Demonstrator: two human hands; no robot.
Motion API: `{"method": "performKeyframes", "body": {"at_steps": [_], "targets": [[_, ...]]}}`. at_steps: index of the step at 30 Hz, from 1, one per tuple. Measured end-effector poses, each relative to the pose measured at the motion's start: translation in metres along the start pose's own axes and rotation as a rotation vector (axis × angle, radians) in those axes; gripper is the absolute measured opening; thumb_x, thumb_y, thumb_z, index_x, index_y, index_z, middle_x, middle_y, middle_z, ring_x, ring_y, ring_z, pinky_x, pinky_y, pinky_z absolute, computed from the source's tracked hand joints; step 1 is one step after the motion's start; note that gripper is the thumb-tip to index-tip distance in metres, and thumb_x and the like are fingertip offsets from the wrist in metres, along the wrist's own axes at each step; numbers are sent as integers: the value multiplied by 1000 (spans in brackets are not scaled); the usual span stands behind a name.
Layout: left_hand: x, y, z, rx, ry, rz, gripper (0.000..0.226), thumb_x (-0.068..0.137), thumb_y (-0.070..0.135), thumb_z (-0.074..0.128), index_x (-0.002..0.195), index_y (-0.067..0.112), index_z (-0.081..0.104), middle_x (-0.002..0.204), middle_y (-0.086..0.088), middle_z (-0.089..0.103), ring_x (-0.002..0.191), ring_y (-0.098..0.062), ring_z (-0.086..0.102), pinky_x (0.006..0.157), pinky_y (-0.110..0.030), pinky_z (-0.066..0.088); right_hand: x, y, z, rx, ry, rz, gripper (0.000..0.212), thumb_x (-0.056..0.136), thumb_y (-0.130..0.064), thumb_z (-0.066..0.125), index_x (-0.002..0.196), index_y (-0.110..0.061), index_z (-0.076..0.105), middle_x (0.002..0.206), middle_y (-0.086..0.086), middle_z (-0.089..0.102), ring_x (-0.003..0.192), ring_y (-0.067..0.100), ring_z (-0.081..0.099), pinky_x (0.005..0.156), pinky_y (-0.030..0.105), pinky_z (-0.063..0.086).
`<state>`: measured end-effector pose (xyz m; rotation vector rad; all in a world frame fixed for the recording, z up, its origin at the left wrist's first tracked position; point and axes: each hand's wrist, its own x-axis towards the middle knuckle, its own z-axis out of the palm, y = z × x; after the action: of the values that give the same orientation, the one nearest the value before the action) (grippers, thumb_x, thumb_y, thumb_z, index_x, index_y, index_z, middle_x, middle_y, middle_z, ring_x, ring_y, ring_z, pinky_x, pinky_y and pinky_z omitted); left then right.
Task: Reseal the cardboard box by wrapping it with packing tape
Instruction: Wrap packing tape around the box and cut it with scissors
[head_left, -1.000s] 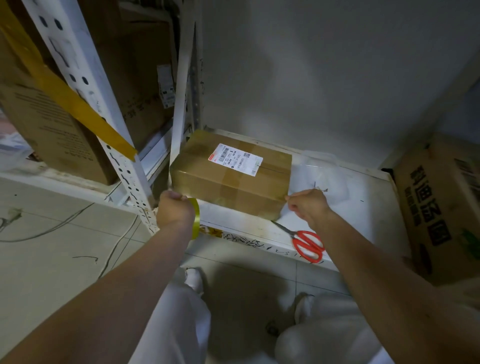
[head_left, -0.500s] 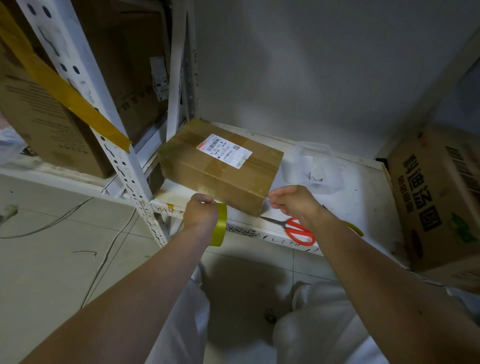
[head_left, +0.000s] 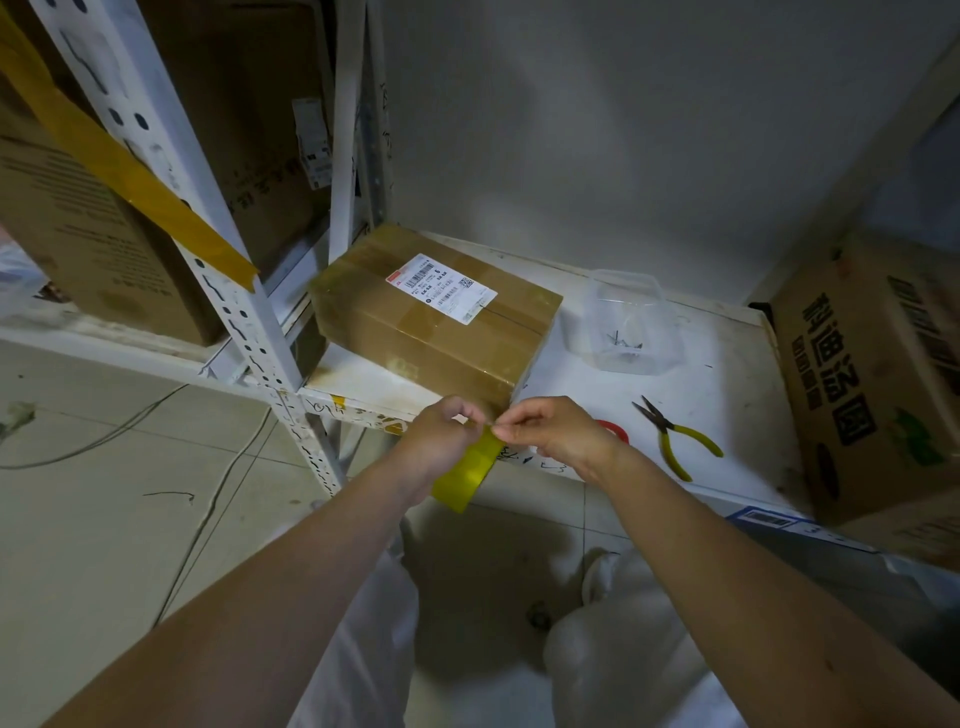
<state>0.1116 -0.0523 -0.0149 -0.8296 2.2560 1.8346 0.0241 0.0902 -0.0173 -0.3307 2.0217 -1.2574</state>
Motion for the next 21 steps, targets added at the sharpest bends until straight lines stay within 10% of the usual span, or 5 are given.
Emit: {"method": "performKeyframes", "body": {"at_steps": [10, 15, 21], "targets": [[-13, 11, 7, 78, -32, -18, 14, 92, 14, 53, 105, 19, 58, 89, -3, 55, 76, -15, 48, 64, -28, 36, -2, -1, 10, -204, 138, -164, 12, 85, -20, 73, 75, -15, 67, 81, 4, 65, 79, 14, 59, 80, 34, 50], [-16, 11, 0, -26, -70, -88, 77, 84, 15, 69, 145, 20, 22, 111, -7, 52, 98, -23, 54, 79, -29, 42, -7, -6, 17, -545, 246, -207, 14, 96, -27, 56, 90, -14, 58, 88, -1, 59, 82, 14, 55, 71, 27, 43], [-20, 13, -2, 64, -103, -58, 14, 86, 17, 69, 82, 13, 56, 80, -3, 58, 68, -12, 52, 57, -23, 38, -8, -15, 14, -622, 391, -297, 16, 96, -24, 55, 82, -17, 51, 86, 1, 57, 80, 17, 53, 68, 29, 40]]}}
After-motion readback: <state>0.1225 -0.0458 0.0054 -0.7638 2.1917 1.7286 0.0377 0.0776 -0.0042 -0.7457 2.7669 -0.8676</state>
